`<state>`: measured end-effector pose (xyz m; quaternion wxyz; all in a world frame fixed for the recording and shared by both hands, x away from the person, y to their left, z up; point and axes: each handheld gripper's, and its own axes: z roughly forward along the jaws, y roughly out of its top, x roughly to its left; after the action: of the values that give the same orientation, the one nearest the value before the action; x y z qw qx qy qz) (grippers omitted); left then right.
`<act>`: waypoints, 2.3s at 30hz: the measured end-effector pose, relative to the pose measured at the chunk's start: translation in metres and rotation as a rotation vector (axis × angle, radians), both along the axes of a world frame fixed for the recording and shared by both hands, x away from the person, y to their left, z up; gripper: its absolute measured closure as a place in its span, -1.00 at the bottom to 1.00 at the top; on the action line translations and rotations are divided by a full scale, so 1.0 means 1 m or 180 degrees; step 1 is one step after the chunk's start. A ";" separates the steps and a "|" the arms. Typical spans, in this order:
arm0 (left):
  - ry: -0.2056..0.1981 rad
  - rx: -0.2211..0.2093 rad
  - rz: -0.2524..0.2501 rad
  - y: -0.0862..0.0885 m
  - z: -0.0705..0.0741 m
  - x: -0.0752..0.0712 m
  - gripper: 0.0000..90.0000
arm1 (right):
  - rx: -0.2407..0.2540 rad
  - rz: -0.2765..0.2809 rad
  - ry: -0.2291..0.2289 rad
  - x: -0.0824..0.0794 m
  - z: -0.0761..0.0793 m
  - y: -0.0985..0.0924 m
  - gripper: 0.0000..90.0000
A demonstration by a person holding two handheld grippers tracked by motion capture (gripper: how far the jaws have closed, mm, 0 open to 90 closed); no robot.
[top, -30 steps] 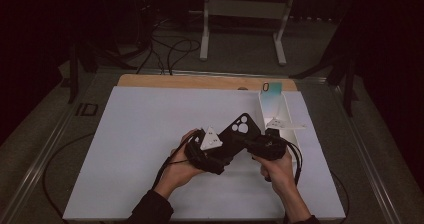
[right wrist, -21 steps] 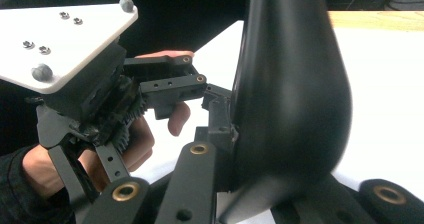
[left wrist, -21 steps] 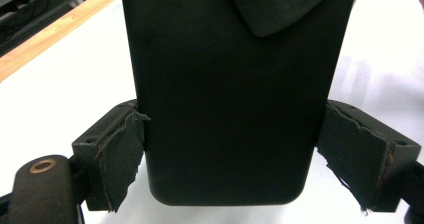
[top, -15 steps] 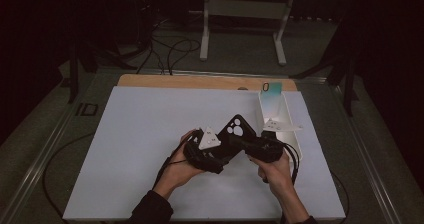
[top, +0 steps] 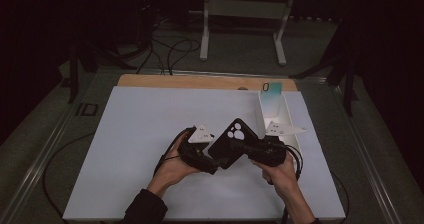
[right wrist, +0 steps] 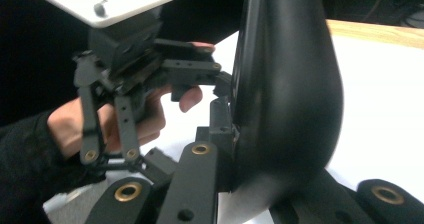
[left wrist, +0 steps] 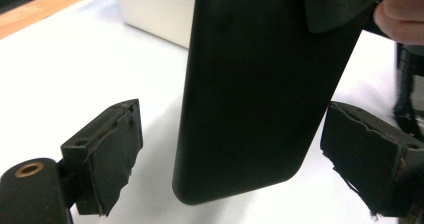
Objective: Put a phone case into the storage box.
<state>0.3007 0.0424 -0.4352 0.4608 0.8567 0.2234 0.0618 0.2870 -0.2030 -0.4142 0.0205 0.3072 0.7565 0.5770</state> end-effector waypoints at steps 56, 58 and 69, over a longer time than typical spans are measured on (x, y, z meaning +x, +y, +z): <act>0.0010 -0.0133 -0.0192 0.015 -0.014 -0.008 0.78 | -0.0376 -0.0481 -0.0147 -0.004 0.010 -0.008 -0.68; 0.0000 -0.0131 -0.0152 0.015 -0.014 -0.008 0.78 | -0.0339 -0.0531 -0.0153 -0.005 0.011 -0.008 -0.68; -0.0042 -0.0131 -0.0015 0.013 -0.014 -0.009 0.78 | -0.0214 -0.0759 -0.0203 -0.006 0.019 0.000 -0.68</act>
<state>0.2914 0.0554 -0.4488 0.4799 0.8472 0.2195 0.0617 0.2815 -0.2034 -0.3956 0.1233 0.3756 0.7325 0.5542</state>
